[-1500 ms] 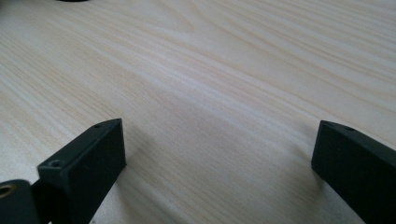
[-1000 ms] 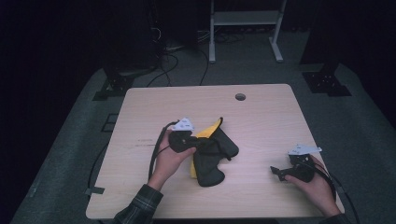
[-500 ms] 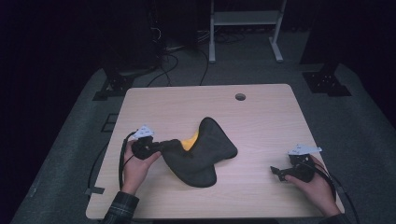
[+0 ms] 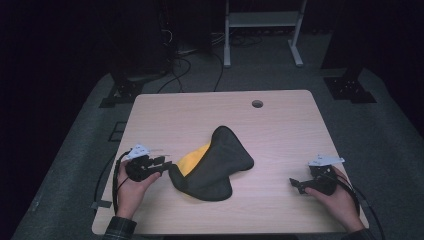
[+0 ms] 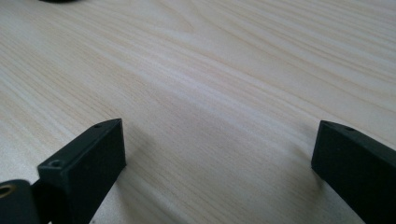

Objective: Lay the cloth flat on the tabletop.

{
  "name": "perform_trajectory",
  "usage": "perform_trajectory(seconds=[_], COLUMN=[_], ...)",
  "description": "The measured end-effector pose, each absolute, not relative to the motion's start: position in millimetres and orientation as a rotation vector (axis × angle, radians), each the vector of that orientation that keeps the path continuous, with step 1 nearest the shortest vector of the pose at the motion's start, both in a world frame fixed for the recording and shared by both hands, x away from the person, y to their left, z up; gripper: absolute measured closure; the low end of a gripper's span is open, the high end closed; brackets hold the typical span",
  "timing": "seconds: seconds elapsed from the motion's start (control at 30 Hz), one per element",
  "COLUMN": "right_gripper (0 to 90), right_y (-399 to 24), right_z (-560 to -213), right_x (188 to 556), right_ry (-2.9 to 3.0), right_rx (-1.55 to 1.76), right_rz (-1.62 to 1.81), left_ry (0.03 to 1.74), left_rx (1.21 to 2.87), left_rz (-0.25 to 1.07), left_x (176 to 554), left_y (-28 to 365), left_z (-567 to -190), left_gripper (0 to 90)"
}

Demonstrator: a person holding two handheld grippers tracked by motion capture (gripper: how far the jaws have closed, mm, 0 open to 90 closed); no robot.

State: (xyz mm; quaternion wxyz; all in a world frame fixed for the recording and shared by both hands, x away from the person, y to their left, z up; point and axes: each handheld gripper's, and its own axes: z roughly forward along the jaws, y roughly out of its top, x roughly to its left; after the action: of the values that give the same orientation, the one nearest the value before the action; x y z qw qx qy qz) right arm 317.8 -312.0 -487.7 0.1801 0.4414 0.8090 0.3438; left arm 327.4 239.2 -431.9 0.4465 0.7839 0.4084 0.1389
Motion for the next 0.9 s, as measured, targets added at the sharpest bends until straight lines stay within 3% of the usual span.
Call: perform_trajectory(seconds=[0.23, 0.53, 0.6, 0.73, 0.9], right_gripper=[2.0, 2.0, 2.0, 2.0, 2.0], right_y=[-312, -312, -312, -312, -312], right_z=[-488, -488, -488, -488, -488], right_x=[318, 318, 318, 318, 318], right_ry=[2.286, 2.286, 2.286, 2.285, 2.285], right_rx=[1.247, 1.247, 1.247, 1.247, 1.248], right_rz=[0.972, 0.972, 0.972, 0.971, 0.971], left_ry=[0.918, 0.911, 0.916, 0.934, 0.948], left_rx=[2.068, 2.197, 2.214, 2.194, 2.148], left_rz=[0.295, 0.299, 0.331, 0.268, 0.282], left_x=[324, 332, 332, 336, 340], left_y=[204, 189, 188, 192, 197], left_z=[-446, -468, -467, -463, -454], left_gripper=[57.3, 51.7, 59.7, 86.0, 87.8])
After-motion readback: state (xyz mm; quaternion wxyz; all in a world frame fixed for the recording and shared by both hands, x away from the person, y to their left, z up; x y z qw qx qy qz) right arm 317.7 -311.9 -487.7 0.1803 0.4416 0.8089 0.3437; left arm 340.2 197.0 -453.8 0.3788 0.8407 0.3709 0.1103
